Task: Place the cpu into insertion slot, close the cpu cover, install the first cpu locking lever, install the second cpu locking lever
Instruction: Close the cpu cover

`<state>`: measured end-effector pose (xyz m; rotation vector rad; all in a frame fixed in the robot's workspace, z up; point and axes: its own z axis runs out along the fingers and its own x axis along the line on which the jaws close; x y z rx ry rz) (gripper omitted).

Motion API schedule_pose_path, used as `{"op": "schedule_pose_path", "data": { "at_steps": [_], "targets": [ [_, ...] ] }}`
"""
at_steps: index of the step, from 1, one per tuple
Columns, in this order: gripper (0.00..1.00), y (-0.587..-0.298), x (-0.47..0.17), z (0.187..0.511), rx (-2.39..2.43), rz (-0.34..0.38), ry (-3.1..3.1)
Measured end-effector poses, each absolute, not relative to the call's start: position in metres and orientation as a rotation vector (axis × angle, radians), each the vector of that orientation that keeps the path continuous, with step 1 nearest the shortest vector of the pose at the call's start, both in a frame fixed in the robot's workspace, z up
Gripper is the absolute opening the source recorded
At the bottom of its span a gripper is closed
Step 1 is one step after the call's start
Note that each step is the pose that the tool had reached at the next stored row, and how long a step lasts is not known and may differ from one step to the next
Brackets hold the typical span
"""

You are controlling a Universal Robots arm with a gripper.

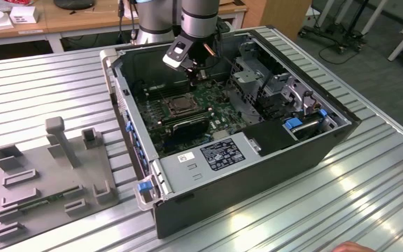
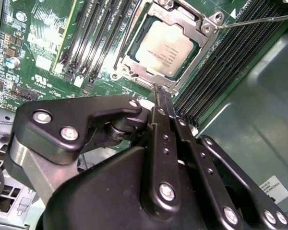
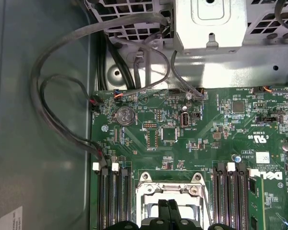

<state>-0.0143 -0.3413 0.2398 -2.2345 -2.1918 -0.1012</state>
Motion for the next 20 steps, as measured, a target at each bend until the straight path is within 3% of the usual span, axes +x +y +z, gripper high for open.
{"op": "schedule_pose_path", "data": {
  "at_steps": [20],
  "targets": [
    [0.11, -0.3413, -0.0144, 0.2398, -2.223, -0.072, -2.179]
  ]
}}
